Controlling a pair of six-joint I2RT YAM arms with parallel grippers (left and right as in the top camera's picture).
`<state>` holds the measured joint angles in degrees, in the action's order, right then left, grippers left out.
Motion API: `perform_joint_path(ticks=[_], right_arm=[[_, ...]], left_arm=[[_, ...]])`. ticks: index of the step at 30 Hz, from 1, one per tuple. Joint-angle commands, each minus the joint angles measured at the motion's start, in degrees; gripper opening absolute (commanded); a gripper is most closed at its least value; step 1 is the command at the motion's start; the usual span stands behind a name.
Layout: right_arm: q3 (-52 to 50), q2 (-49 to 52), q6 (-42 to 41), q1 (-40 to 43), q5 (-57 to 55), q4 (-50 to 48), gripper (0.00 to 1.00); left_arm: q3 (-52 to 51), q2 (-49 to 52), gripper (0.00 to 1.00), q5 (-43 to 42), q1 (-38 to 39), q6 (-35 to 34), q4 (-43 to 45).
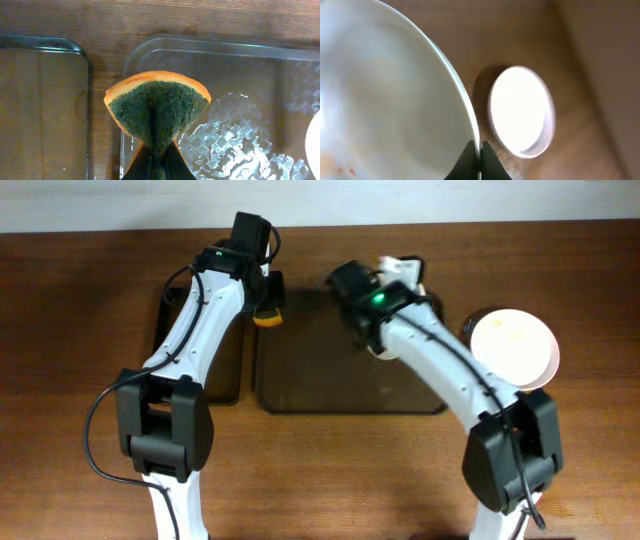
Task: Clean dirty plates on tray and stack at the side
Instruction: 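Carry the plate right and stack it on the cleaned plates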
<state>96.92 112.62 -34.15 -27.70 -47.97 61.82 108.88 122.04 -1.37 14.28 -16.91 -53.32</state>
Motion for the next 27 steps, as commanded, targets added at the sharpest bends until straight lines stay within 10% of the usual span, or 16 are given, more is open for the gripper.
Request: perform_joint_path(ticks=[1, 6, 14, 19, 27], right_arm=[[-0.3, -2.4, 9.0, 7.8, 23.7, -1.3, 0.04], [-0.3, -3.9, 19.0, 29.7, 53.5, 1.1, 0.04], [-7.3, -3.5, 15.2, 60.5, 48.5, 0.0, 0.04], [-11.9, -3.5, 24.3, 59.3, 64.3, -7.2, 0.4], [-1.5, -3.6, 25.8, 38.1, 61.9, -0.5, 0.44]], left_arm=[[0.6, -1.0, 0.0, -2.9, 0.0, -0.2, 0.1], [0.6, -1.0, 0.0, -3.0, 0.0, -0.2, -0.4], [0.6, -1.0, 0.0, -2.9, -0.1, -0.1, -0.3], [2.3, -2.1, 0.0, -2.3, -1.7, -0.1, -3.0], [0.4, -3.8, 0.0, 10.8, -12.8, 3.6, -14.6]])
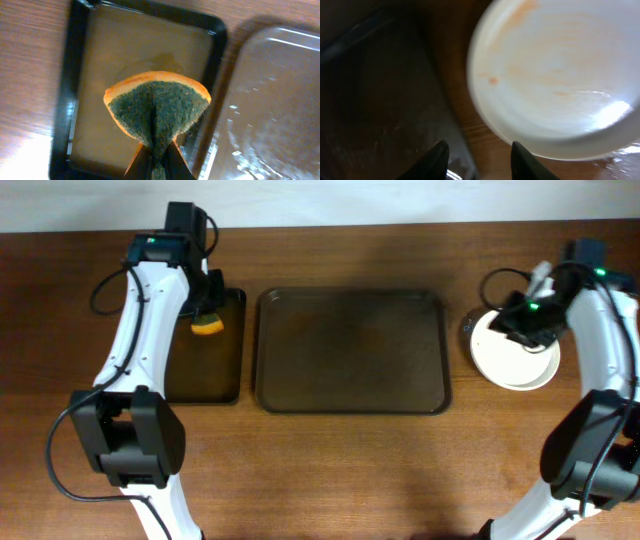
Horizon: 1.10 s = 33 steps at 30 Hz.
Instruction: Clean dirty plates on tray and stack at the side
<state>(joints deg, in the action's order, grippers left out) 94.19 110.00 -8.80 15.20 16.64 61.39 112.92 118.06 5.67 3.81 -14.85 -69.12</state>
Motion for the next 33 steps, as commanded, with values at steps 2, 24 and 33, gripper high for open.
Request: perform_joint_path(ticks=[2, 24, 33], right_arm=[[1.2, -1.0, 0.5, -7.2, -4.0, -0.1, 0.47], [7.8, -42.7, 5.4, -8.1, -0.8, 27.6, 0.98], [-18.4, -62.4, 13.1, -10.3, -7.7, -1.9, 0.98]], left_arm=[[-8.6, 1.7, 0.0, 3.8, -2.6, 4.0, 5.0], [40.2, 3.7, 1.0, -7.9, -2.1, 3.6, -21.7], [40.2, 3.7, 1.0, -7.9, -2.1, 3.6, -21.7]])
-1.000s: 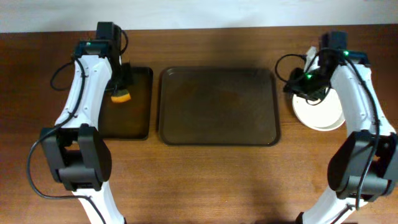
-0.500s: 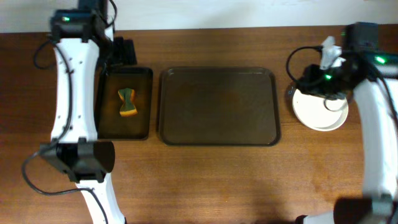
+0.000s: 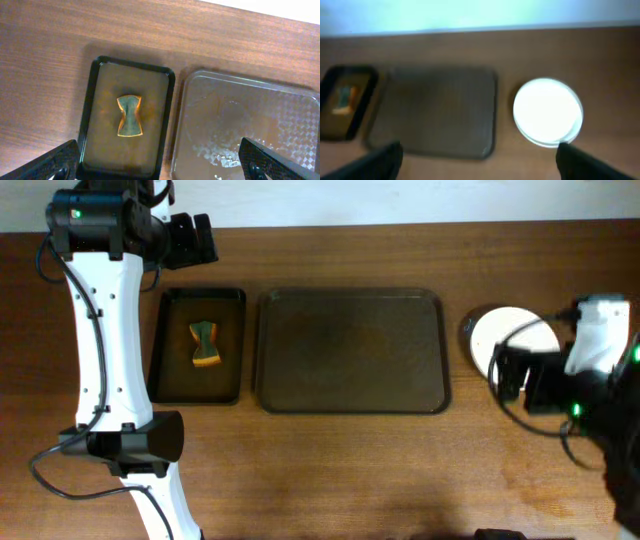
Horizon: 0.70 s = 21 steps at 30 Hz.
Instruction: Clean dirty plates on tray and stack at the side
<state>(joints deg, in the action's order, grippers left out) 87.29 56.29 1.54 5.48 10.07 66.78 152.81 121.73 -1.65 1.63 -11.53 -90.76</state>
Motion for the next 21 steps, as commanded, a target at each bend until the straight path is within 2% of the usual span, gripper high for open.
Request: perform_joint_path(ticks=[1, 4, 8, 11, 14, 21], right_arm=[[-24.0, -17.0, 2.7, -0.6, -1.0, -16.2, 0.98], [-53.4, -35.8, 2.7, -1.6, -0.7, -35.6, 0.98], [-77.5, -48.7, 2.5, -4.9, -0.6, -59.9, 0.98], [-84.9, -51.7, 2.5, -4.9, -0.4, -68.0, 0.98], [-87.0, -56.1, 2.5, -5.0, 0.2, -63.1, 0.98], [-87.0, -56.1, 2.5, -5.5, 0.2, -63.3, 0.98]], left_arm=[[0.3, 0.1, 1.0, -0.5, 0.1, 0.3, 0.0], [0.3, 0.1, 1.0, -0.5, 0.1, 0.3, 0.0], [0.3, 0.1, 1.0, -0.5, 0.0, 0.3, 0.0], [0.3, 0.1, 1.0, -0.5, 0.1, 0.3, 0.0], [0.3, 0.1, 1.0, -0.5, 0.1, 0.3, 0.0], [0.3, 0.1, 1.0, -0.5, 0.1, 0.3, 0.0]])
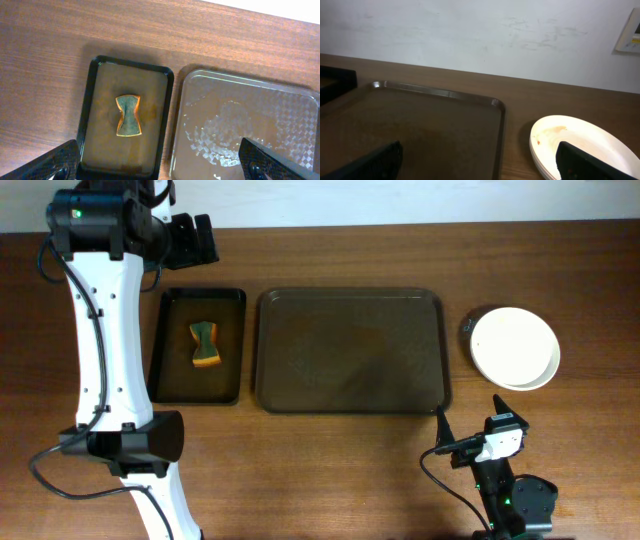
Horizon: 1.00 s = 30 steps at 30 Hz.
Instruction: Clean dirty plates on tray and stack at the side
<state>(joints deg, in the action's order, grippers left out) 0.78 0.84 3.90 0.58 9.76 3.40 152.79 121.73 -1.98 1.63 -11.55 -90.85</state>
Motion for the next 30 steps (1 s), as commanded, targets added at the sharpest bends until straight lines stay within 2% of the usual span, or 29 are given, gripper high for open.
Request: perform_joint_path(ticks=[1, 10, 14, 18, 22, 30], right_arm=[[-0.5, -0.6, 0.2, -0.6, 0.5, 0.1, 0.98], [-0.5, -0.6, 0.2, -0.6, 0.5, 0.1, 0.98], [-0.5, -0.6, 0.2, -0.6, 0.5, 0.1, 0.98], [-0.5, -0.6, 0.2, -0.6, 0.5, 0.1, 0.98], [-0.5, -0.6, 0.2, -0.6, 0.5, 0.1, 0.98], [-0.5, -0.6, 0.2, -0.6, 0.5, 0.1, 0.98]], left_arm=[[0.3, 0.1, 1.0, -0.2, 0.1, 0.3, 0.1], [0.3, -0.3, 1.0, -0.2, 0.1, 0.3, 0.1], [0.3, -6.4, 1.0, 1.7, 0.1, 0.3, 0.8], [0.3, -10.6, 1.0, 1.7, 3.1, 0.3, 7.0], [0.3, -13.2, 1.0, 7.4, 8.7, 0.4, 10.6], [0.3, -17.8, 1.0, 7.8, 9.6, 1.0, 22.0]])
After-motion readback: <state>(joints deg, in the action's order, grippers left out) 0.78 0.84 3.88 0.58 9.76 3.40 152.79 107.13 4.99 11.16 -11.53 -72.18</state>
